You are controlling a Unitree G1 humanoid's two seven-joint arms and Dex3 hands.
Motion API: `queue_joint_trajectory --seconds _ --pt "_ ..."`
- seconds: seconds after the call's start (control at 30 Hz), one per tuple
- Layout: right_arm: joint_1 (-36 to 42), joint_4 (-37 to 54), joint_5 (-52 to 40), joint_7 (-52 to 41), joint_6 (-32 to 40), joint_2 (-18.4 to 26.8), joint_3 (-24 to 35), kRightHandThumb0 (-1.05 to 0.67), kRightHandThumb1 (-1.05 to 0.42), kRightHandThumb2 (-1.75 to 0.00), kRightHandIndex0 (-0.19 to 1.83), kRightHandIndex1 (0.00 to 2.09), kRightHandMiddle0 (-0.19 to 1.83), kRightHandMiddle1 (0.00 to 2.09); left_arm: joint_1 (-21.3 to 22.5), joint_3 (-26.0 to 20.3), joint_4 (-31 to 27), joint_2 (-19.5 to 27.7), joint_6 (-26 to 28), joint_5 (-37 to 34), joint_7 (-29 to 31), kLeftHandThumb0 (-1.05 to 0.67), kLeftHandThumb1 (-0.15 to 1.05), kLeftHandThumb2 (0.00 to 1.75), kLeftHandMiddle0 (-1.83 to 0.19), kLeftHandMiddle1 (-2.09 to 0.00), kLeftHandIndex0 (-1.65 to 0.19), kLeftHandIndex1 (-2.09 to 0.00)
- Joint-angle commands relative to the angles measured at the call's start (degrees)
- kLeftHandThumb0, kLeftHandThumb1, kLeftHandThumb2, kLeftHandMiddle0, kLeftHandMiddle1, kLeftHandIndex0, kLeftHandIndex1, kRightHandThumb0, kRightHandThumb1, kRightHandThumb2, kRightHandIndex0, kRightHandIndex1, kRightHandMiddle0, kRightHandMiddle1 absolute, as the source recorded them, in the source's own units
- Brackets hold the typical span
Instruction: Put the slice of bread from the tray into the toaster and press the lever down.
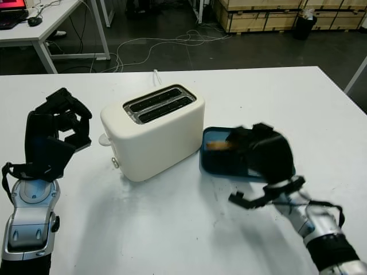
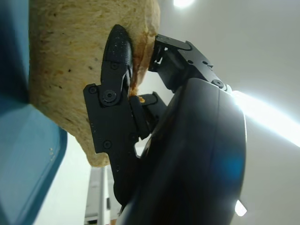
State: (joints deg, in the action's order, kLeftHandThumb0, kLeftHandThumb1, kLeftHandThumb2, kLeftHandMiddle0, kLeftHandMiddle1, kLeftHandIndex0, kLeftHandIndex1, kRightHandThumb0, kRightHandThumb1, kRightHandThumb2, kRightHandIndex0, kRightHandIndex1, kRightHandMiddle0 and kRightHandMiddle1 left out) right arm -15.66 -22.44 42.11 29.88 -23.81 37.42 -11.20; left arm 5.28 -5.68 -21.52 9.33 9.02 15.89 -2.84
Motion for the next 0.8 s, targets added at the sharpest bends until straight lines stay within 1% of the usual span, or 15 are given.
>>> queue_joint_trajectory --seconds 0.0,0.07,0.1,0.2,0.27,0.33,0.4,0.47,0.53,0.57,0.67,0.77 --pt "-3.2 -0.2 -4.9 -4.3 -1.7 1.0 2.4 -0.44 -0.92 -0.55 0.79 1.75 0.61 1.60 -0.5 0.1 -0.7 0.3 0.1 0.2 0.0 -0.19 0.56 1.20 -0.95 -1.75 -0.62 -1.75" --pt "-5.6 -0.3 -7.7 -8.4 -2.0 2.1 4.2 -0.46 -0.92 -0.57 0.78 1.75 0.59 1.66 -0.5 0.0 -0.7 0.3 -0.1 -0.1 0.1 -0.18 0.56 1.20 -0.95 -1.75 -0.62 -1.75" --pt "-7.1 -0.2 -9.6 -11.1 -1.9 2.7 5.2 -0.48 -0.92 -0.57 0.76 1.75 0.58 1.66 -0.5 0.0 -0.6 0.2 -0.2 -0.3 0.2 -0.17 0.56 1.20 -0.96 -1.75 -0.62 -1.75" --pt "-12.1 -2.0 -14.7 -17.2 -3.9 4.2 7.7 -0.48 -0.92 -0.54 0.73 1.75 0.51 1.71 -0.6 0.0 -0.6 0.3 -0.2 -0.2 0.1 -0.17 0.56 1.20 -0.96 -1.75 -0.63 -1.75" --pt "-15.8 -2.5 -18.3 -22.1 -3.5 4.9 9.0 -0.48 -0.92 -0.52 0.73 1.75 0.49 1.72 -0.6 0.0 -0.5 0.3 -0.4 -0.1 0.0 -0.17 0.56 1.19 -0.96 -1.75 -0.63 -1.75" --pt "-19.5 -3.2 -22.4 -27.5 -3.0 5.1 10.2 -0.44 -0.92 -0.47 0.72 1.75 0.48 1.73 -0.7 0.0 -0.6 0.4 -0.3 0.2 -0.1 -0.17 0.56 1.19 -0.96 -1.75 -0.63 -1.75" --pt "-23.6 -6.0 -26.6 -32.7 -4.6 5.0 11.0 -0.41 -0.92 -0.44 0.73 1.75 0.49 1.74 -0.8 0.0 -0.8 0.5 -0.1 0.4 -0.1 -0.17 0.57 1.18 -0.96 -1.75 -0.62 -1.75" --pt "-28.8 -10.1 -30.4 -37.8 -7.0 4.5 11.3 -0.37 -0.92 -0.40 0.72 1.75 0.48 1.74 -0.8 -0.2 -0.9 0.5 0.0 0.2 0.1 -0.17 0.57 1.17 -0.96 -1.75 -0.62 -1.75" --pt "-34.1 -14.3 -32.0 -41.0 -8.3 3.9 11.2 -0.39 -0.92 -0.37 0.74 1.75 0.49 1.75 -0.8 -0.3 -0.8 0.7 -0.3 0.1 0.2 -0.17 0.58 1.17 -0.96 -1.75 -0.62 -1.75" --pt "-36.6 -15.9 -32.3 -42.5 -7.6 3.6 11.0 -0.40 -0.92 -0.36 0.75 1.75 0.51 1.75 -0.8 -0.3 -0.8 0.9 -0.4 0.1 0.2 -0.16 0.58 1.17 -0.96 -1.75 -0.62 -1.75" --pt "-44.7 -20.9 -33.1 -46.9 -6.3 2.1 10.2 -0.44 -0.92 -0.34 0.84 1.75 0.63 1.75 -0.7 -0.4 -0.8 1.0 -0.4 0.0 0.3 -0.17 0.58 1.16 -0.95 -1.75 -0.61 -1.75" --pt "-52.0 -26.4 -33.2 -50.1 -7.6 -0.3 9.4 -0.43 -0.92 -0.33 0.89 1.75 0.68 1.75 -0.8 -0.5 -0.7 1.1 -0.5 -0.1 0.2 -0.17 0.58 1.16 -0.95 -1.75 -0.61 -1.75"
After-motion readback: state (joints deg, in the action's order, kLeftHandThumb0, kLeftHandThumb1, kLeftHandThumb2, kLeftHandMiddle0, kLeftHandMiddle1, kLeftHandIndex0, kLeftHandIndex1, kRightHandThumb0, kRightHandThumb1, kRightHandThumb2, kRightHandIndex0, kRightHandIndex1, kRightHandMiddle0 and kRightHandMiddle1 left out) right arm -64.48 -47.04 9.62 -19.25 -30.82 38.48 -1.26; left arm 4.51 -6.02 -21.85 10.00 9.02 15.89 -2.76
